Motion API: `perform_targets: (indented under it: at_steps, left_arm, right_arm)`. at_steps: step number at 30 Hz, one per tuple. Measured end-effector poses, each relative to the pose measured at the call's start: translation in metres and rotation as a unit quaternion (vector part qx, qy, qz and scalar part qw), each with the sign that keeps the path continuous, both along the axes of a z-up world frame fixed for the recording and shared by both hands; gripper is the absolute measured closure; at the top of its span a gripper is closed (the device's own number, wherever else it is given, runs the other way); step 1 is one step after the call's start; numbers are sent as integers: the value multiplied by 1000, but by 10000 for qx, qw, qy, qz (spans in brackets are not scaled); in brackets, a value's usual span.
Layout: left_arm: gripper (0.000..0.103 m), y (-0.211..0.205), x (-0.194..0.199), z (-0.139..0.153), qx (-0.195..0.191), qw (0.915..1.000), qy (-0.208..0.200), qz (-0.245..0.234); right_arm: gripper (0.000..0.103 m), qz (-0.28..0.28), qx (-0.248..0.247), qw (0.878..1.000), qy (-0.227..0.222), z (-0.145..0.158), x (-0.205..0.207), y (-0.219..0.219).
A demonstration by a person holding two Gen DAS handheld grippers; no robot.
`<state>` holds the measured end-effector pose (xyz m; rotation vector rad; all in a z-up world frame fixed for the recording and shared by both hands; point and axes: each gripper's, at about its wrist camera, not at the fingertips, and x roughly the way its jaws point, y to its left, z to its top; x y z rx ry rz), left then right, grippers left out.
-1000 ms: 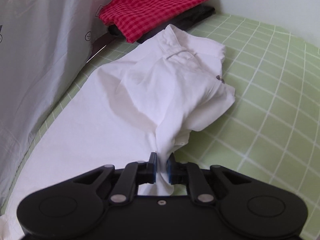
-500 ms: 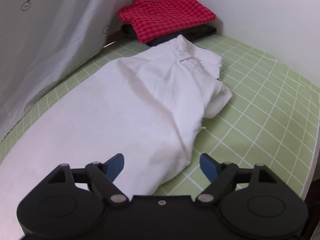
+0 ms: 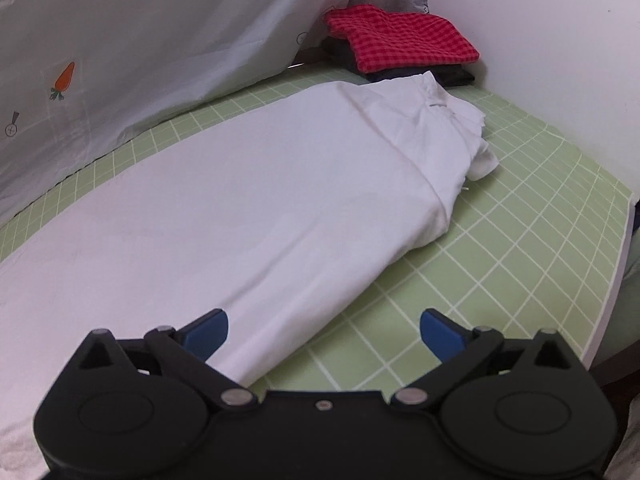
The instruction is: Fold clothes
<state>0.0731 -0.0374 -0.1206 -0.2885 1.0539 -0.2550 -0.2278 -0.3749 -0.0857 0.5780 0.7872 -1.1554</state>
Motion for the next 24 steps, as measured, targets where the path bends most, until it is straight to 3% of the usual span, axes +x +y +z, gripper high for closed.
perform_targets:
  at_steps: [1,6,8,11,13,15,16,19,20,21,24]
  left_arm:
    - [101,7,-4,3,16,9999,-78,85]
    - [103,45,-23,19,120,9974,-412,572]
    - [103,73,-28,16,177,9952,-224,941]
    - [103,97,-29,9,-247,9934,-102,1117]
    - [102,91,-27,9,-317,9941,-80,1035]
    - [78,78,-24,11,-353,9956,-62,861]
    - [73,68,-21,10,-403,9964,-45,742]
    - [46,38,-13,8,-339,9983,-41,479]
    - [27,29,-10,7,-281,9988,-47,401]
    - [19,21,-7,6,-183,9992,-57,361]
    - [16,4,3,2,172,9993,-46,324]
  right_arm:
    - [0,-6,31,10000,17,-1,2,2]
    - [0,115,88,9999,15,-3,22,5]
    - [0,301,87,9995,18,-4,34,7]
    - [0,600,130,9981,36,-8,50,11]
    - [0,770,191,9968,47,-12,60,13]
    - [0,864,234,9960,61,-14,68,14]
    - [0,905,247,9956,60,-14,70,15]
    - [0,971,208,9950,54,-12,71,16]
    - [0,970,198,9951,51,-11,70,16]
    - [0,951,196,9953,43,-11,68,16]
    - [0,812,227,9964,16,-10,60,12]
